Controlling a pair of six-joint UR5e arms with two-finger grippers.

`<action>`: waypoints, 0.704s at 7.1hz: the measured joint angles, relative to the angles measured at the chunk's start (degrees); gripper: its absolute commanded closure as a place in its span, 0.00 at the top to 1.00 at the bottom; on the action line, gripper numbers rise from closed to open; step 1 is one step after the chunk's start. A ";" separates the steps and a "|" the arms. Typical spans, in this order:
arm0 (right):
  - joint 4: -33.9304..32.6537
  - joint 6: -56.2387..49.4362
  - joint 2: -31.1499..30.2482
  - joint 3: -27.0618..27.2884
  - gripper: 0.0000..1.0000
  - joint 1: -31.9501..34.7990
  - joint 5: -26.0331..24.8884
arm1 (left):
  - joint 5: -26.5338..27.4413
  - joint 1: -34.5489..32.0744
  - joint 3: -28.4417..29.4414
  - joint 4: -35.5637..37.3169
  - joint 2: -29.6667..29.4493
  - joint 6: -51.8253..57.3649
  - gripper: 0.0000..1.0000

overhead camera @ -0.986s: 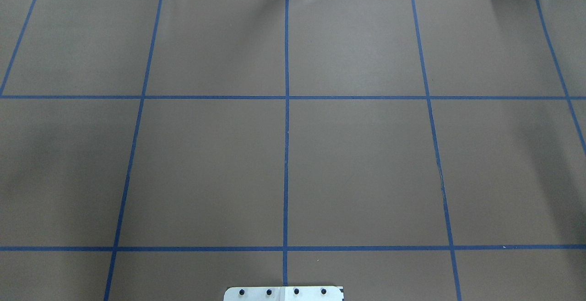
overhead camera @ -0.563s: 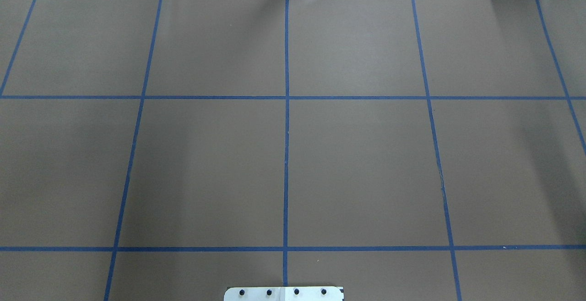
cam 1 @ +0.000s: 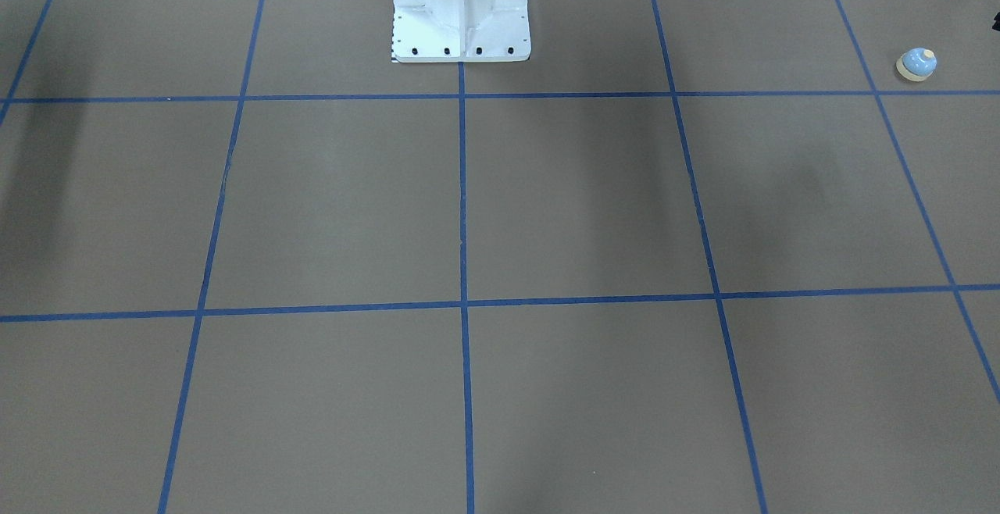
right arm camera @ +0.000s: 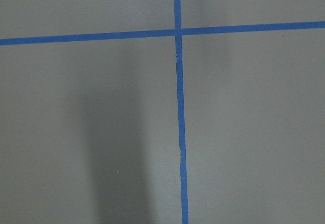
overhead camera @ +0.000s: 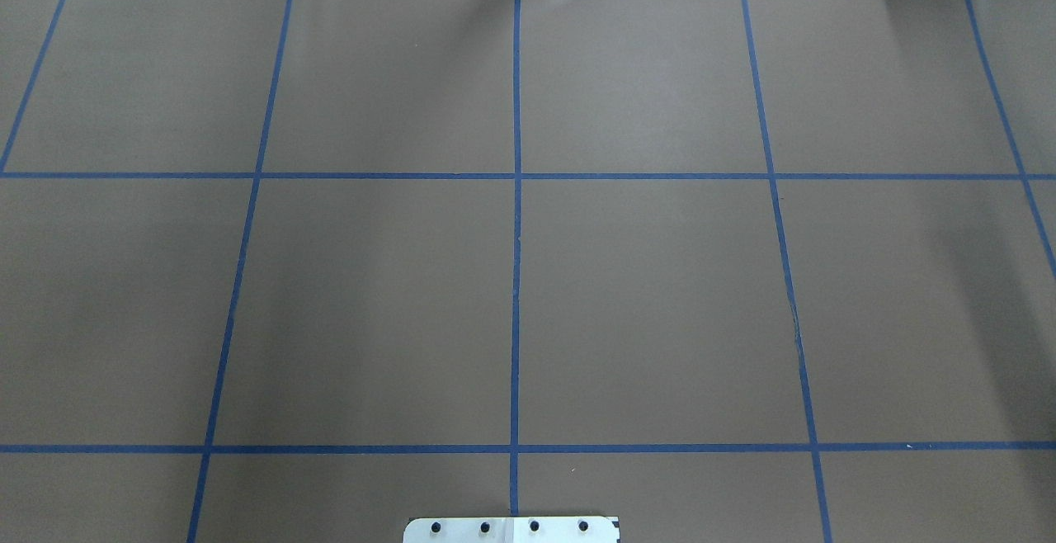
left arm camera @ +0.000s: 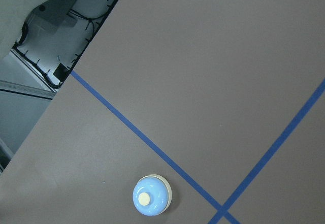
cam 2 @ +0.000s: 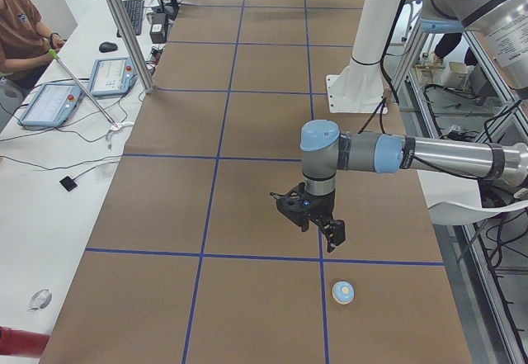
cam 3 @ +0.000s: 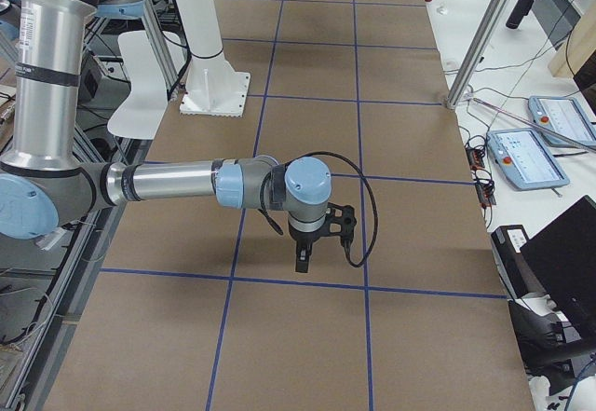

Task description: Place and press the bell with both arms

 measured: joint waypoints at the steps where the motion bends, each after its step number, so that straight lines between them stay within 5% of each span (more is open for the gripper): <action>1: -0.03 0.00 -0.29 0.00 1.00 0.08 0.02 | 3.29 3.75 0.02 0.14 -0.91 -10.06 1.00; 5: 0.03 -0.06 -0.83 0.06 1.00 0.27 -0.08 | 12.03 18.03 0.27 5.23 -1.59 -41.58 1.00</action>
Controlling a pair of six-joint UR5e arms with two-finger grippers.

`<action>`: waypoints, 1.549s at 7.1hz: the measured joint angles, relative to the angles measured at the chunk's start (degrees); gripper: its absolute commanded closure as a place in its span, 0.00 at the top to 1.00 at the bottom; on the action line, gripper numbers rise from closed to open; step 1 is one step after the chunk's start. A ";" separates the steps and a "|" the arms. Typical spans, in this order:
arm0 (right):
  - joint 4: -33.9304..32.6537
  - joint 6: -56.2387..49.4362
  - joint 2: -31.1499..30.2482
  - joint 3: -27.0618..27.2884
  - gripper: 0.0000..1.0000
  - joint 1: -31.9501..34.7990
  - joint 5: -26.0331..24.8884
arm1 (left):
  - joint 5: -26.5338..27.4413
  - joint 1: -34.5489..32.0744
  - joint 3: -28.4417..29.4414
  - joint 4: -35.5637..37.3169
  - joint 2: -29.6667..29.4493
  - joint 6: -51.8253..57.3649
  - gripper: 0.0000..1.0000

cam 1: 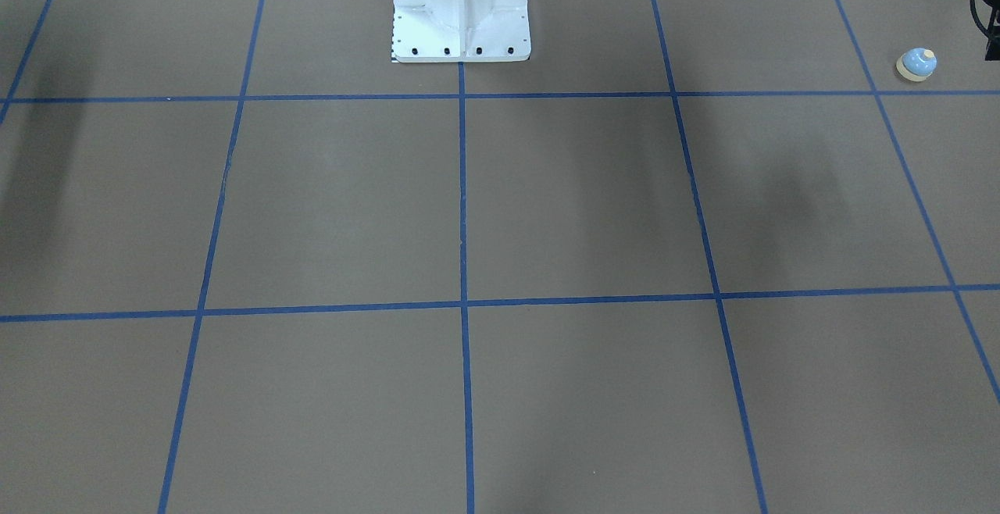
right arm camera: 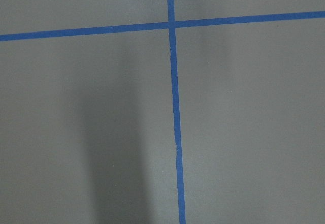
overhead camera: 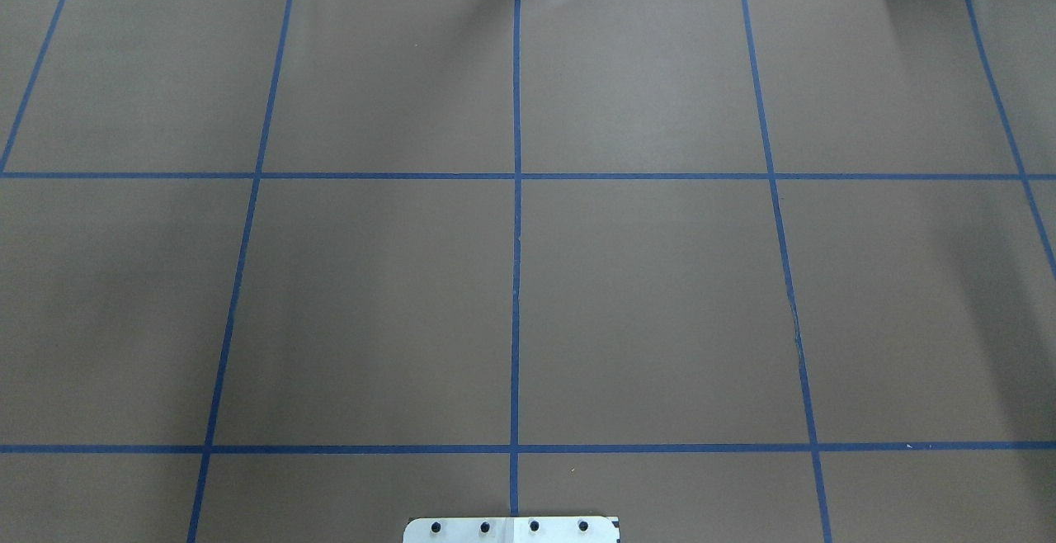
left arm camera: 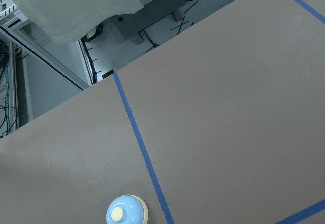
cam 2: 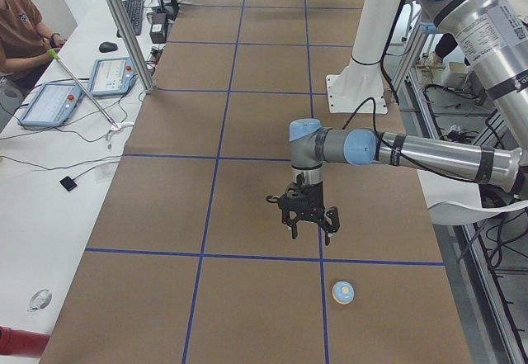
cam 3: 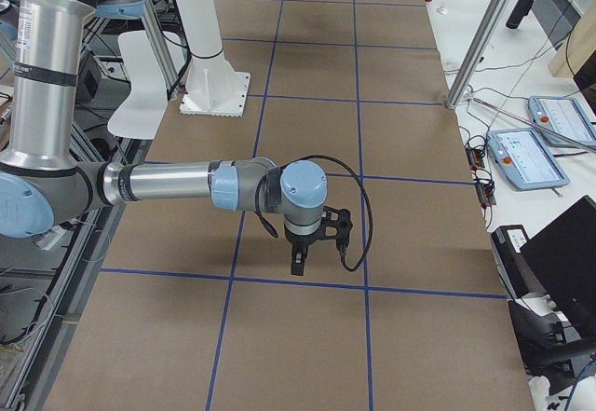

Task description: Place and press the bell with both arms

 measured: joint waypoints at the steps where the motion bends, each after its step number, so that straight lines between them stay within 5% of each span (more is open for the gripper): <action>1: 0.01 -0.06 -0.01 0.01 1.00 0.05 -0.01 | 0.86 2.97 0.21 2.04 -0.11 -6.75 1.00; 6: 0.01 -0.19 0.04 -0.05 1.00 0.04 0.02 | 0.69 17.73 11.23 8.64 -5.19 -39.03 1.00; 11: 0.10 -0.20 0.52 -0.07 1.00 0.04 -0.21 | 0.26 23.52 25.63 11.07 -13.48 -51.66 1.00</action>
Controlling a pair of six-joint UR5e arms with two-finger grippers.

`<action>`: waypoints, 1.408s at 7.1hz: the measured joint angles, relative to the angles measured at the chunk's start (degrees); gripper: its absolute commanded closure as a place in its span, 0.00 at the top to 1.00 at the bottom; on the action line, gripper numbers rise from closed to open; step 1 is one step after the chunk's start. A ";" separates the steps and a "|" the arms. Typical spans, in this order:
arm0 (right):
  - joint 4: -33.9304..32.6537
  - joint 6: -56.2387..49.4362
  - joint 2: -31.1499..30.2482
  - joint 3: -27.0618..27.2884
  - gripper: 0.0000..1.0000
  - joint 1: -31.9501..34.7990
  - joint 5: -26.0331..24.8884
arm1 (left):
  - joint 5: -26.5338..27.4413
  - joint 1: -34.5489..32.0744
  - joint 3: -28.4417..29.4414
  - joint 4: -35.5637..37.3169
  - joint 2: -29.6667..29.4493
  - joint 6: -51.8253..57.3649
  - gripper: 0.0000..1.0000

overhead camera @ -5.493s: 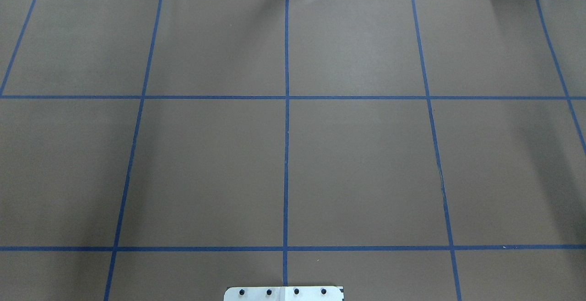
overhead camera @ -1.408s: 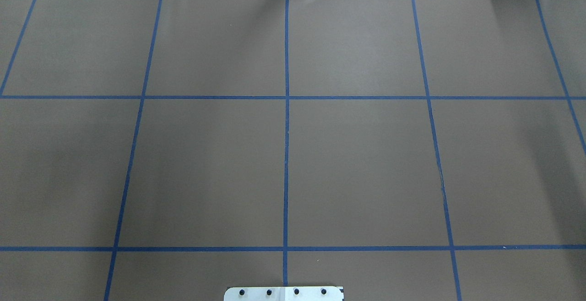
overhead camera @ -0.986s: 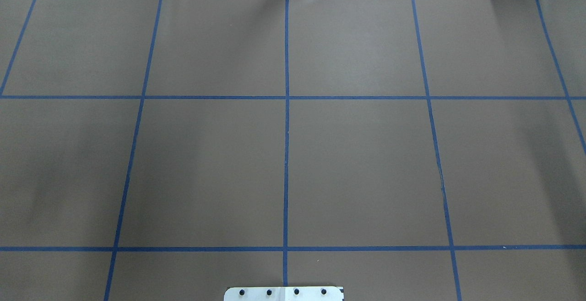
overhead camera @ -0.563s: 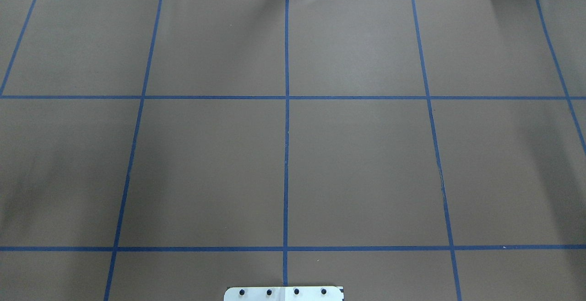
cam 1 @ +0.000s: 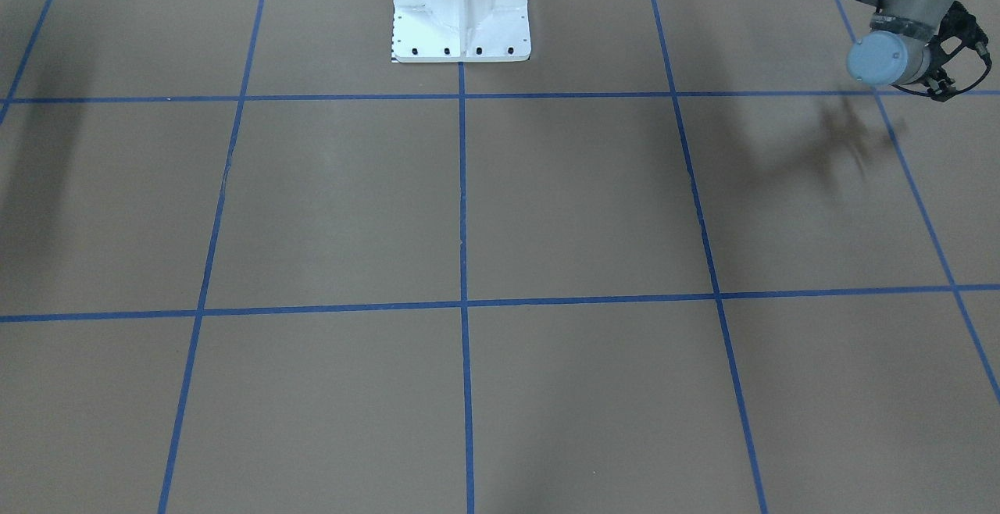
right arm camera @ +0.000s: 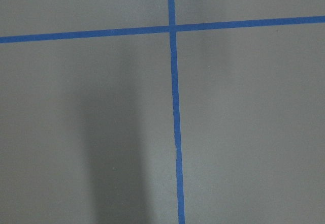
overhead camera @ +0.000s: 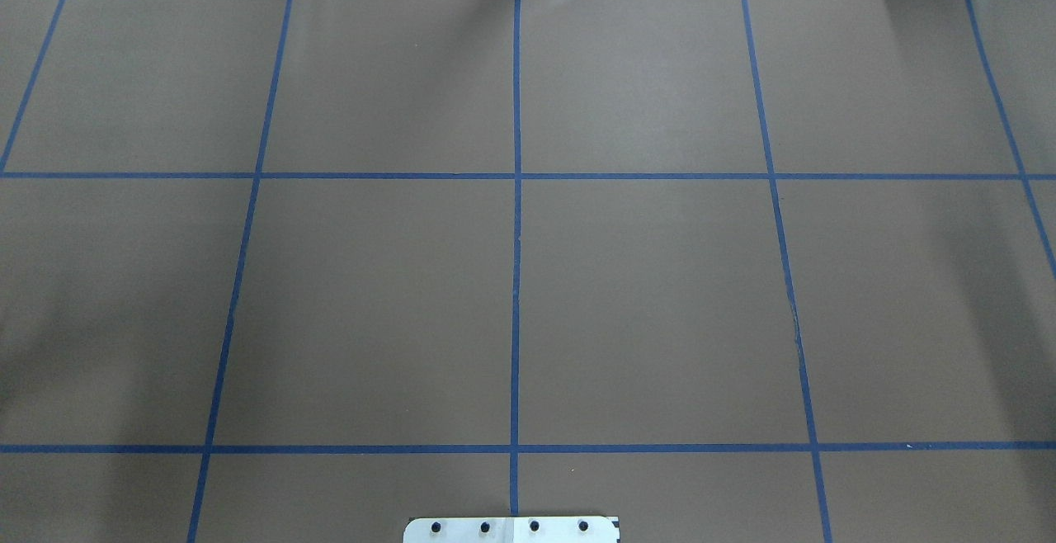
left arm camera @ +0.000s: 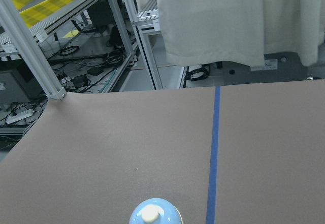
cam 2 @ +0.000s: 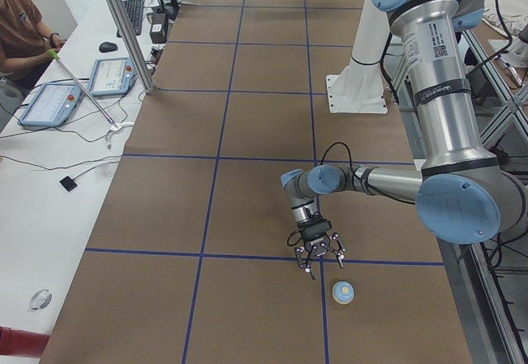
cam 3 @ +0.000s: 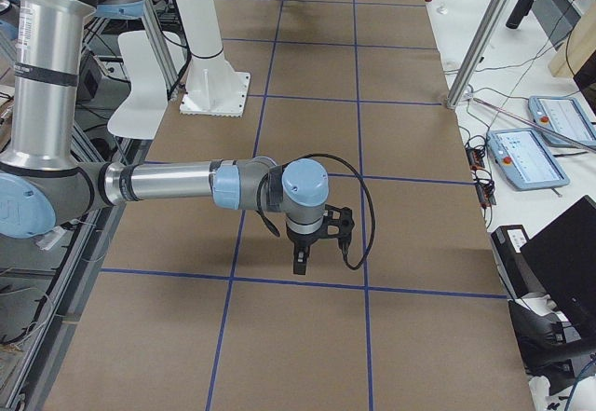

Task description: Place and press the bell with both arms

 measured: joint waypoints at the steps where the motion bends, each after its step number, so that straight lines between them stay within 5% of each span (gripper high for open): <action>1: 0.00 -0.02 0.07 0.00 1.00 0.00 -0.06 | -0.18 1.13 2.00 -0.02 -1.09 -1.28 1.00; 8: 0.00 -0.26 0.29 0.05 1.00 0.08 -0.36 | -0.47 6.06 8.02 -1.75 -1.63 -5.01 1.00; 10: 0.00 -0.27 0.27 0.02 1.00 0.08 -0.36 | -1.56 7.21 8.82 -1.77 -1.63 -5.77 0.87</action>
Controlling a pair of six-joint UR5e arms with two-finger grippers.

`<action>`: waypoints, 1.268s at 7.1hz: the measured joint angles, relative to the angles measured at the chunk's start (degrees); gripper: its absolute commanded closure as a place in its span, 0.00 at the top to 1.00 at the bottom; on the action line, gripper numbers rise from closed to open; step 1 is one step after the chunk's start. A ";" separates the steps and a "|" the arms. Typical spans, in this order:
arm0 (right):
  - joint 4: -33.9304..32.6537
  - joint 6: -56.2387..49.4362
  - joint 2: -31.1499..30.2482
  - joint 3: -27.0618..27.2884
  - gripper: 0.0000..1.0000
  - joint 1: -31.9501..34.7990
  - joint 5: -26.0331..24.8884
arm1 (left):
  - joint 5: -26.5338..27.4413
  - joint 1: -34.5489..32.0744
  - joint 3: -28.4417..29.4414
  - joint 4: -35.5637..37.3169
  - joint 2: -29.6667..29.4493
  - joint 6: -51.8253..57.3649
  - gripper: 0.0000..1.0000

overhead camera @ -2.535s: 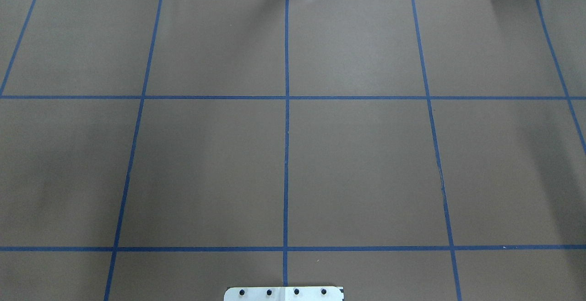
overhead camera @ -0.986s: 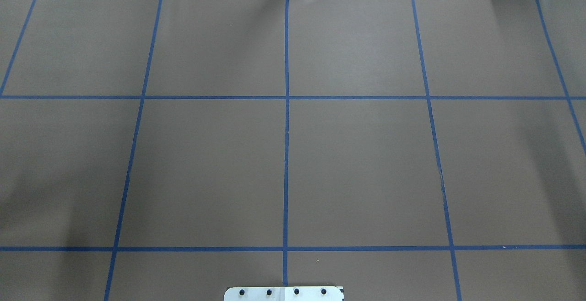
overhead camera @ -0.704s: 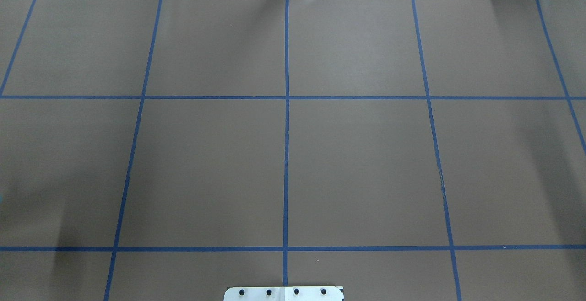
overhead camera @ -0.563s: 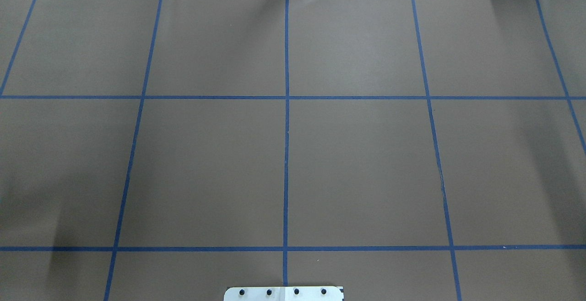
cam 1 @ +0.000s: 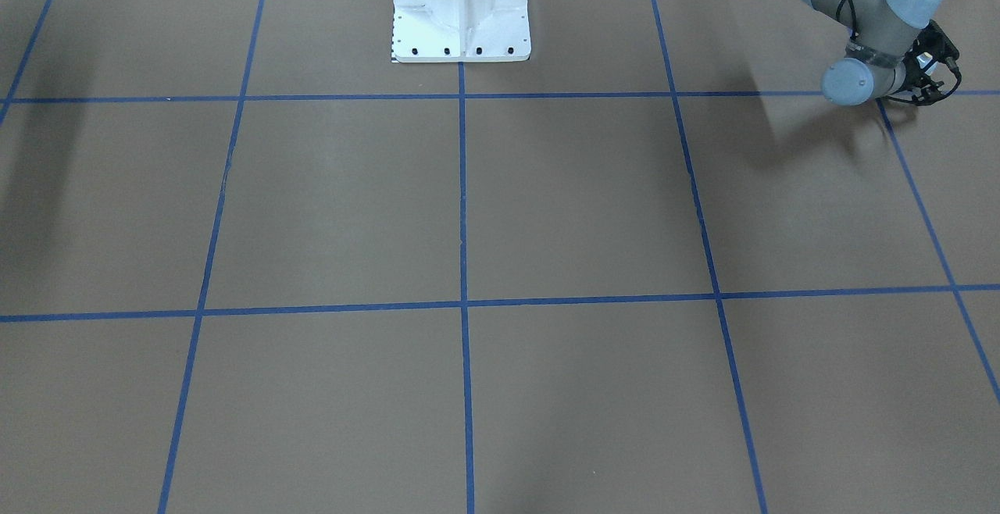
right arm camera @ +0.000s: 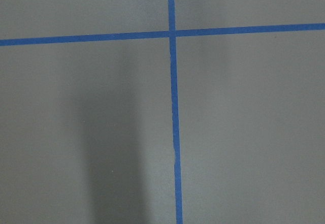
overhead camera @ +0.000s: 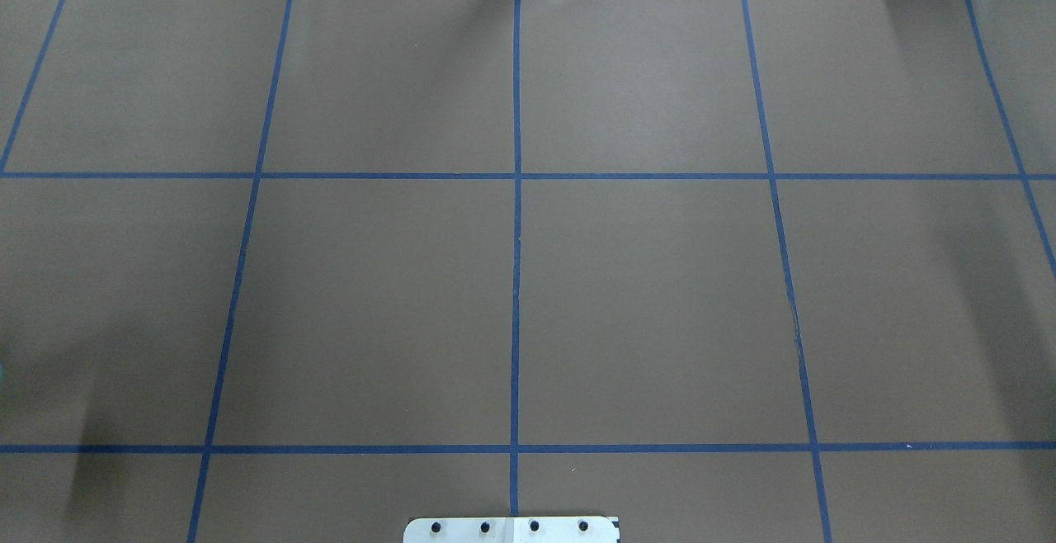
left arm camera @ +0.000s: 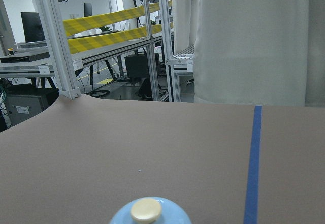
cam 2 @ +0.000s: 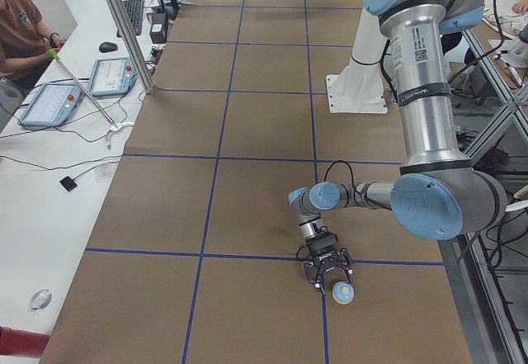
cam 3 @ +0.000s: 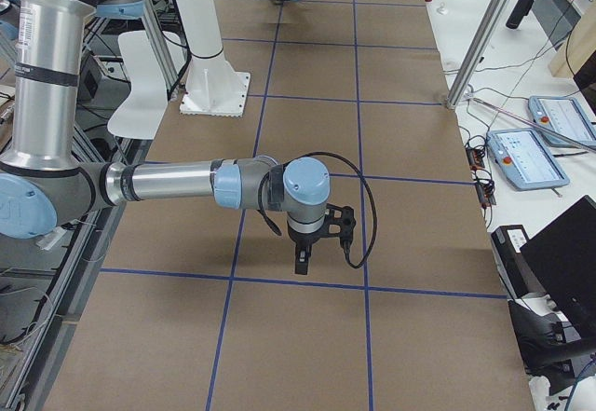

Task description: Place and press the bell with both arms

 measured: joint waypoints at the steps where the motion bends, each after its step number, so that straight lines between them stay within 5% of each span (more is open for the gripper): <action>1: 0.00 0.00 0.03 0.00 1.00 0.03 0.04 | -0.31 0.38 0.09 0.00 0.03 -0.94 0.83; 3: 0.00 0.00 0.06 0.05 1.00 0.20 0.08 | -0.41 1.04 0.30 -0.01 0.32 -1.71 0.71; 7: 0.00 0.00 -0.07 0.31 1.00 0.74 0.32 | -0.26 1.87 0.57 -0.05 0.93 -1.74 0.10; 9: -0.02 0.00 -0.39 0.81 1.00 0.94 0.33 | -0.17 1.90 0.48 -0.11 1.85 -1.29 0.00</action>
